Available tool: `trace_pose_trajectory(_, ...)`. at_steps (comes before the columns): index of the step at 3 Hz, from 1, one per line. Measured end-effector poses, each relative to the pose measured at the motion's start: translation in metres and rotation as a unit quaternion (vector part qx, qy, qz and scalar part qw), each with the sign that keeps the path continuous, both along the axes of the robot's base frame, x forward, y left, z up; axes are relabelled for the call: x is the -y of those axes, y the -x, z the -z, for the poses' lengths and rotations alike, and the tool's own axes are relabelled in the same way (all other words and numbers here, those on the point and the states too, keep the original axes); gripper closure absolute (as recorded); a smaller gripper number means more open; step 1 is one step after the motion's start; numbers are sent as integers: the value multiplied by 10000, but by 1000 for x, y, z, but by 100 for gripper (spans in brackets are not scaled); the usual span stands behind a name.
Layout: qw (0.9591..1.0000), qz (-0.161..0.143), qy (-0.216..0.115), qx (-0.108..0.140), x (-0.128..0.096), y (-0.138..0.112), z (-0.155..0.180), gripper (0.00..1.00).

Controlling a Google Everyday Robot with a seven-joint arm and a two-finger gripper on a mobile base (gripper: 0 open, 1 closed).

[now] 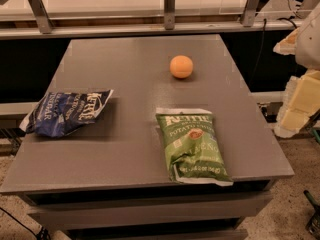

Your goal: Move orange near green jalapeno chip bag

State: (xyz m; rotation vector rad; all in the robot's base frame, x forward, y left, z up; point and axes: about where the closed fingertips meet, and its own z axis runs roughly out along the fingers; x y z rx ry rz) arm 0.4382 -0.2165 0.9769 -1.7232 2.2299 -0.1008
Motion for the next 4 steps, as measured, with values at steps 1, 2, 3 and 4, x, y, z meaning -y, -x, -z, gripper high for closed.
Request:
trace_pose_trajectory(1,10000,0,0,1,0,0,0,0)
trace_pose_trajectory(2,9992,123,-59,370,3,-7,-4,0)
trace_pose_trajectory(3,9933,148,-250,1115,10,-42,-17,0)
trace_pose_trajectory(4,9795,381,-818,1799,34,-91,-29,0)
